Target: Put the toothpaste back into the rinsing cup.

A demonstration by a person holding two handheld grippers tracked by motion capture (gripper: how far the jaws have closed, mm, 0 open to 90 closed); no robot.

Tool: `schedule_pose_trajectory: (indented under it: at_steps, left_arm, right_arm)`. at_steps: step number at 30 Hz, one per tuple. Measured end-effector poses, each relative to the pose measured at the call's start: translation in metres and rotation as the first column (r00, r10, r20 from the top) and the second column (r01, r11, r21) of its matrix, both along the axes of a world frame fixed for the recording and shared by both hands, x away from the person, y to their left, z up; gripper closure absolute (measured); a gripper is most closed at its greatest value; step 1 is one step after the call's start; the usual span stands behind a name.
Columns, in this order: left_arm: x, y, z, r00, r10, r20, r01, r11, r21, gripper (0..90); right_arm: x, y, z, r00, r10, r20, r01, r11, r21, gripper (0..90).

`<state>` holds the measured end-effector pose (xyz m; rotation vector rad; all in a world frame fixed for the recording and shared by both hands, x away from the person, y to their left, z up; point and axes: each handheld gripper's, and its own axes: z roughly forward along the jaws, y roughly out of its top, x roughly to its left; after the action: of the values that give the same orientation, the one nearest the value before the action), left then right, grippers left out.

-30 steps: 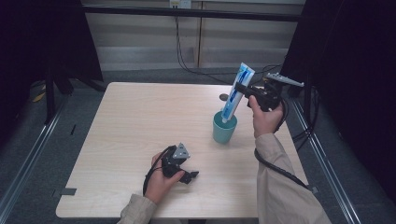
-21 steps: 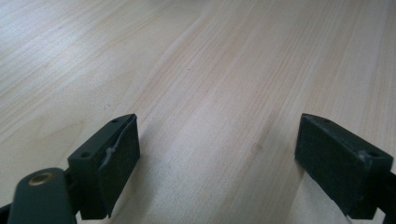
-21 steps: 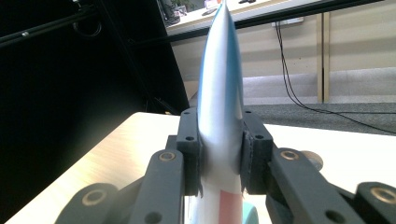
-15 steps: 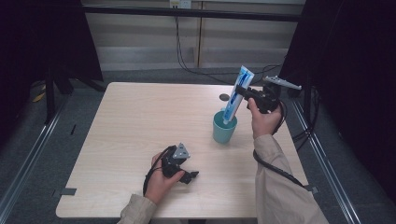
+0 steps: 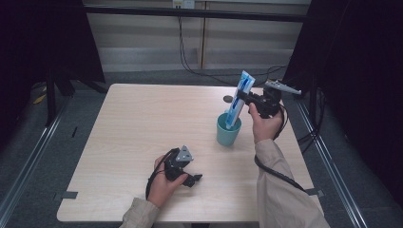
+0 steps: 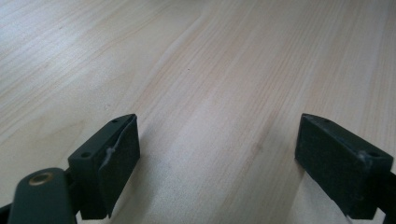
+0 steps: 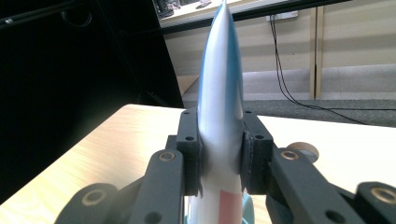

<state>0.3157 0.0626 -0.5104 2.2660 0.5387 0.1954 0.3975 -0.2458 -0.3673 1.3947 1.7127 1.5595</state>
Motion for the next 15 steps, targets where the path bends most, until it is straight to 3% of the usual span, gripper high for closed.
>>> schedule_pose_trajectory:
  at_steps: [11,15]
  left_arm:
    - [0.0,0.0,0.0,1.0,0.003,-0.001,-0.003,1.0,-0.003,13.7]
    - [0.0,0.0,0.0,1.0,0.003,0.0,-0.003,1.0,-0.002,13.7]
  right_arm:
    - [0.001,0.004,-0.013,0.9999,-0.003,-0.014,0.003,1.0,-0.026,73.1]
    - [0.001,0.004,-0.018,0.9999,-0.007,-0.015,0.007,1.0,-0.014,73.1]
